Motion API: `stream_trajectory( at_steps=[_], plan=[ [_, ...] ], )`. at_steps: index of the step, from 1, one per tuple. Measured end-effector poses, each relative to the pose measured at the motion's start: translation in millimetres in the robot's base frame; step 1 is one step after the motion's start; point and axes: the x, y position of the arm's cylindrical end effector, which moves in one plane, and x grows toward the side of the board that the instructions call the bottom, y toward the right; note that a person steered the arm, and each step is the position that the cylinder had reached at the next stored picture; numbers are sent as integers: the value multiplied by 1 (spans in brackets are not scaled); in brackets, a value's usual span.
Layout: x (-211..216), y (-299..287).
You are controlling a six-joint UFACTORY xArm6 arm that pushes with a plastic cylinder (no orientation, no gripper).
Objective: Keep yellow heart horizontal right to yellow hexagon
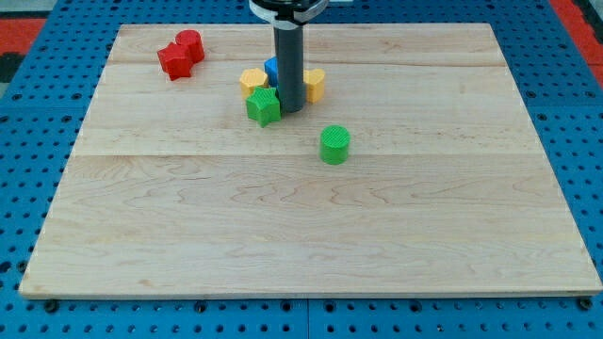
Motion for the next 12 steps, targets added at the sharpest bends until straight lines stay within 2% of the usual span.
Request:
stream_trajectory(
  at_steps=[3,4,5,7,11,12],
  plan=[
    [-79,9],
    [-63,43],
    [-49,51],
    [-57,31],
    [-69,31],
    [-73,80]
  ],
)
